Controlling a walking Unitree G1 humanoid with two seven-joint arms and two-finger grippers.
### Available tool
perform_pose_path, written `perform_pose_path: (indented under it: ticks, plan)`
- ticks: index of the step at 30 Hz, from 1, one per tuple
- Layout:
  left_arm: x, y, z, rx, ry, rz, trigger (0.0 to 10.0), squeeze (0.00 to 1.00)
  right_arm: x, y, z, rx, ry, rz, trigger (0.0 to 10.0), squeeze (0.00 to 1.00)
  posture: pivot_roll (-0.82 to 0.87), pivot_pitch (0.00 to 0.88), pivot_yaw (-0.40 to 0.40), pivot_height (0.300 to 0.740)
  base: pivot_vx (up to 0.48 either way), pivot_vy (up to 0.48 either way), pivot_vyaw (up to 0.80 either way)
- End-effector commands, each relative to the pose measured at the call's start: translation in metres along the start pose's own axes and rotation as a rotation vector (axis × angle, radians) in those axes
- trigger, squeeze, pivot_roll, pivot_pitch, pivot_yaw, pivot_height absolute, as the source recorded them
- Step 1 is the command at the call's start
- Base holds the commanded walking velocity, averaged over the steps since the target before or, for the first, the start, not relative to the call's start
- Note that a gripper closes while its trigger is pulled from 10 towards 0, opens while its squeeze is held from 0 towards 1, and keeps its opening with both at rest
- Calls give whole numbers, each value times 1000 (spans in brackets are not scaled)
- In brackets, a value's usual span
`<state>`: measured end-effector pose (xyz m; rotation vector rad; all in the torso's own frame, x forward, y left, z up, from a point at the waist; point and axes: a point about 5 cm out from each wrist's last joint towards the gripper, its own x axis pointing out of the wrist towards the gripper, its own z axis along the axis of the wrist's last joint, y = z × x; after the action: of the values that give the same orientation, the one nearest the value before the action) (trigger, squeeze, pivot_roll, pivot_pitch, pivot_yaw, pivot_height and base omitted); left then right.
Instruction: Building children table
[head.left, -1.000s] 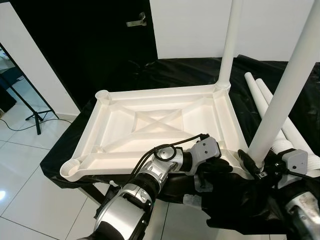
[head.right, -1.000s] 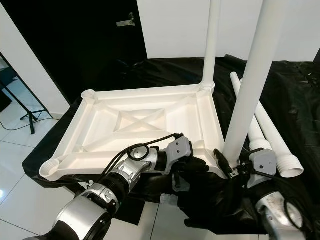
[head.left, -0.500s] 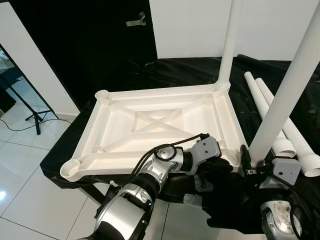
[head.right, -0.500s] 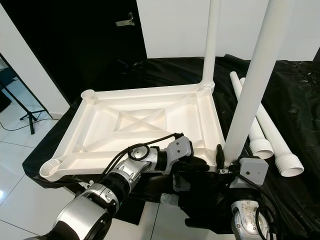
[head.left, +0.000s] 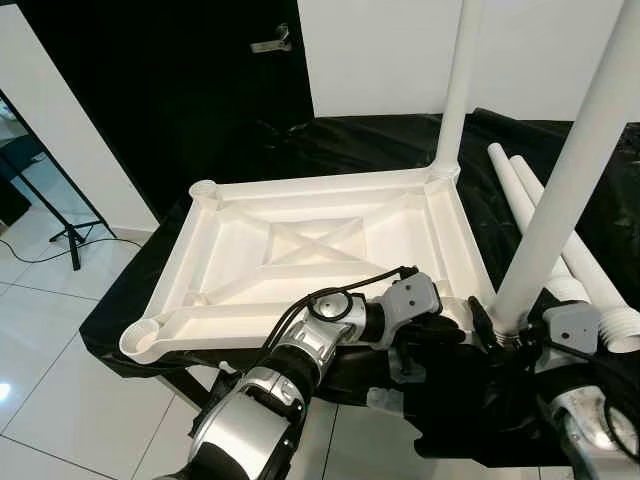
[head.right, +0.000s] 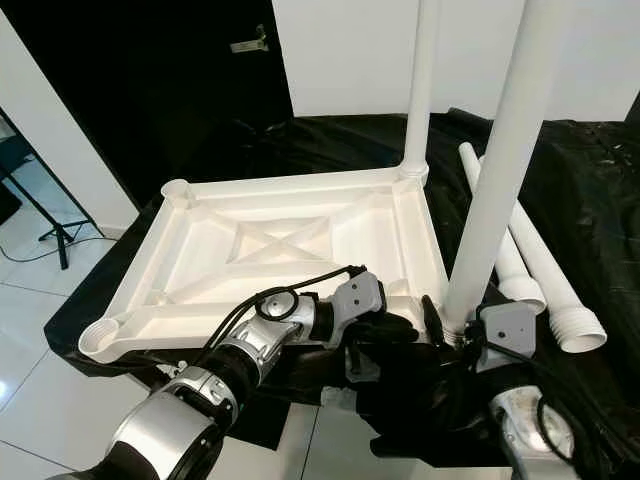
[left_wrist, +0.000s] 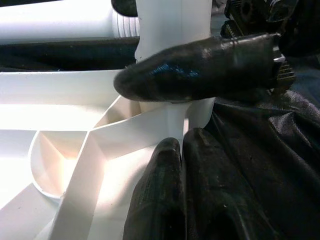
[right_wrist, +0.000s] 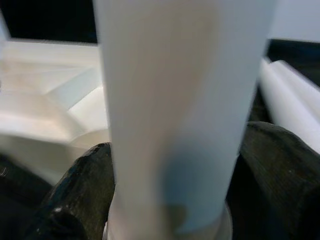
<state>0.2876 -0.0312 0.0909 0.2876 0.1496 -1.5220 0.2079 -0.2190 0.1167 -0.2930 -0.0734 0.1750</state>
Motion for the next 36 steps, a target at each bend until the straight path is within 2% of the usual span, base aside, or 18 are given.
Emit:
perform_pose_path:
  ticks: [1, 3, 4, 5, 6, 13, 19, 21, 22, 23, 26, 29, 31, 33, 34, 35, 36]
  plan:
    - [3, -21, -45, -159, 171, 37, 10000, 0, -3, 3, -7, 35, 47, 80, 10000, 0, 3, 0, 89, 740, 0, 0, 0]
    - [2, -21, -45, -160, 171, 38, 10000, 0, -6, 6, -7, 54, 63, 149, 9725, 0, 4, 0, 91, 740, 0, 0, 0]
    - [2, -21, -46, -160, 172, 36, 10000, 0, -9, 8, -8, 64, 70, 185, 5255, 0, 5, 0, 91, 740, 0, 0, 0]
    - [2, -21, -46, -160, 172, 36, 10000, 0, -9, 8, -8, 64, 70, 185, 5255, 0, 5, 0, 91, 740, 0, 0, 0]
    - [2, -21, -46, -160, 173, 35, 10000, 0, -14, 10, -10, 75, 85, 235, 0, 0, 5, 0, 92, 740, 0, 0, 0]
    - [1, -20, -46, -157, 175, 38, 10000, 0, -19, 10, -15, 83, 123, 276, 0, 0, 3, 0, 96, 740, 0, 0, 0]
    - [2, -20, -45, -152, 175, 35, 10000, 0, -19, 13, -20, 108, 141, 191, 0, 0, 5, 0, 94, 740, 0, 0, 0]
    - [2, -20, -45, -150, 173, 34, 10000, 0, -19, 14, -19, 99, 130, 131, 0, 0, 12, 0, 91, 740, 0, 0, 0]
    - [1, -21, -46, -154, 177, 36, 10000, 0, -19, 18, -16, 109, 97, 20, 0, 0, 19, 0, 92, 740, 0, 0, 0]
    - [1, -21, -46, -154, 177, 36, 10000, 0, -19, 18, -16, 109, 97, 20, 0, 0, 19, 0, 92, 740, 0, 0, 0]
    - [-1, -21, -49, -158, 184, 38, 10000, 0, -21, 24, -10, 134, 36, -171, 0, 0, 23, 0, 89, 740, 0, 0, 0]
    - [-2, -19, -48, -156, 184, 44, 10000, 0, -22, 21, -9, 147, 17, -253, 0, 0, 28, 0, 87, 740, 0, 0, 0]
    - [-2, -18, -47, -157, 179, 51, 10000, 0, -23, 12, -8, 175, 16, -358, 0, 0, 27, 0, 88, 740, 0, 0, 0]
    - [-2, -19, -48, -158, 180, 49, 10000, 0, -21, 7, -8, 176, 18, -386, 0, 0, 25, 0, 89, 740, 0, 0, 0]
    - [-2, -20, -48, -157, 183, 44, 10000, 0, -19, 8, -7, 171, 17, -375, 1569, 0, 21, 0, 90, 740, 0, 0, 0]
    - [-2, -20, -48, -157, 183, 44, 10000, 0, -19, 8, -7, 171, 17, -375, 1569, 0, 21, 0, 90, 740, 0, 0, 0]
    - [-1, -21, -49, -156, 185, 40, 10000, 0, -17, 9, -6, 160, 16, -359, 6549, 0, 20, 0, 90, 740, 0, 0, 0]
